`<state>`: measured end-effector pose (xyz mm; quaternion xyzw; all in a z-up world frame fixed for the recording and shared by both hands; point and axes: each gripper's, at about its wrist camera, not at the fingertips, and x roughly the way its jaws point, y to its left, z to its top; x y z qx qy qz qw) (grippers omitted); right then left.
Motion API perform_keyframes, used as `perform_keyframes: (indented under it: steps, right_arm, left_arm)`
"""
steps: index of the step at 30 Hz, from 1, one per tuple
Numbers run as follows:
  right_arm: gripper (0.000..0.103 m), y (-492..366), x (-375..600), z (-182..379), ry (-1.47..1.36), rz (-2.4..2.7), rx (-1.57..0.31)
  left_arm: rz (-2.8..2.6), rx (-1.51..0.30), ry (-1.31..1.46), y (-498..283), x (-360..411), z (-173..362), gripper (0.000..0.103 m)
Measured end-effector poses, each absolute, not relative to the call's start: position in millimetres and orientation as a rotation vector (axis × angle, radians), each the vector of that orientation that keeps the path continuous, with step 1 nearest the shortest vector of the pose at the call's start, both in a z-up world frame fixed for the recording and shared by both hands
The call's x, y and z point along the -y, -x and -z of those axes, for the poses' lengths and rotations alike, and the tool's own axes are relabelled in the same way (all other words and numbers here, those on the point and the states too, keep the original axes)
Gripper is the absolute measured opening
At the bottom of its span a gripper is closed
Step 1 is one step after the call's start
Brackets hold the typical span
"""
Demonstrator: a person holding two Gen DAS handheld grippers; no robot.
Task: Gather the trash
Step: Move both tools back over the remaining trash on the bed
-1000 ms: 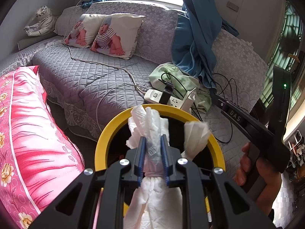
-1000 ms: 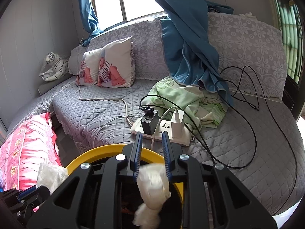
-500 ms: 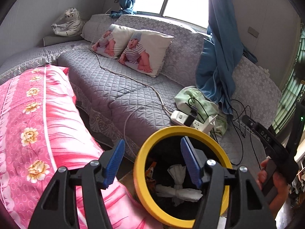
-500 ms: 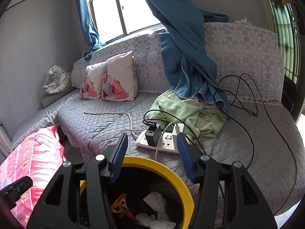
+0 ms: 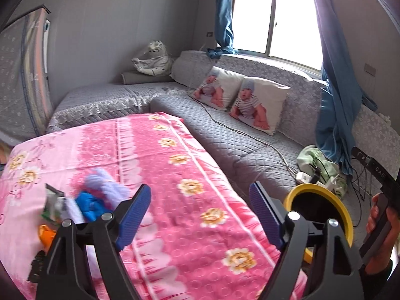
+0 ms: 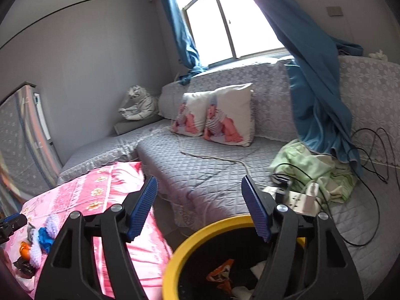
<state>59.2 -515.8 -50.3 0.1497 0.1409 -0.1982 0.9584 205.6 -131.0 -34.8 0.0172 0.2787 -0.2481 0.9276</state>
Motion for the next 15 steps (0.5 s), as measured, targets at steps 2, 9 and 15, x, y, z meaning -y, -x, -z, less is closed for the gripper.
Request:
perform_keyframes:
  steps: [2, 9, 15]
  right_arm:
    - [0.074, -75.2, 493.2, 45.3, -0.279, 0.310, -0.289]
    - [0.092, -131.3, 403.9, 34.3, -0.172, 0.067, -0.290]
    - [0.095, -166.7, 329.6, 38.4, -0.106, -0.089, -0.321]
  left_arm:
    - [0.446, -0.547, -0.037, -202.4, 97.0, 29.0, 0.082]
    - [0.281, -0.490, 0.013, -178.3, -7.8, 22.2, 0.095]
    - [0.252, -0.492, 0.058, -153.3, -65.5, 33.8, 0.095]
